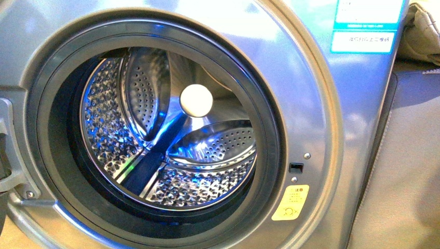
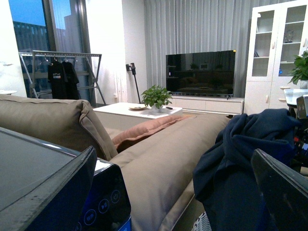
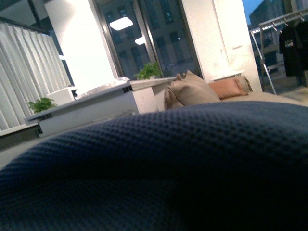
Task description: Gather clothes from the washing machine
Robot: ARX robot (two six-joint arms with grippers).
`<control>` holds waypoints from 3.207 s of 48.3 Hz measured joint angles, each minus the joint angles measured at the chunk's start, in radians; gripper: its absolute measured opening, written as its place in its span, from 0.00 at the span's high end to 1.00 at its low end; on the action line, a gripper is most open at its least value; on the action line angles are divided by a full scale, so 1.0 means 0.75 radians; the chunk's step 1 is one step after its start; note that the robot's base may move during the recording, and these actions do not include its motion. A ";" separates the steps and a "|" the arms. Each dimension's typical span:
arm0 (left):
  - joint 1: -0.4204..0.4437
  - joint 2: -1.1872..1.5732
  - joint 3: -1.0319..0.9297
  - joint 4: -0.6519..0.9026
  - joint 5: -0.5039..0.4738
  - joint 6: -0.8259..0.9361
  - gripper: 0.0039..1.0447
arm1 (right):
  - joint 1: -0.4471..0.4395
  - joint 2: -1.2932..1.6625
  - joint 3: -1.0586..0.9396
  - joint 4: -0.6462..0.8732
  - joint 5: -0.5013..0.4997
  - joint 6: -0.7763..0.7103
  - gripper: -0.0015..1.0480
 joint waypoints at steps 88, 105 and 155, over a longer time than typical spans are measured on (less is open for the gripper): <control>0.000 -0.005 0.001 0.001 0.000 0.000 0.06 | -0.050 0.473 -0.617 -0.709 0.535 -0.479 0.07; 0.000 -0.005 0.001 0.001 0.000 0.000 0.06 | 0.011 -0.070 -0.680 -0.480 0.120 -0.423 0.07; -0.024 -0.004 0.024 -0.047 -0.139 0.028 0.06 | 1.244 -1.119 -1.046 -0.887 1.190 -1.039 0.84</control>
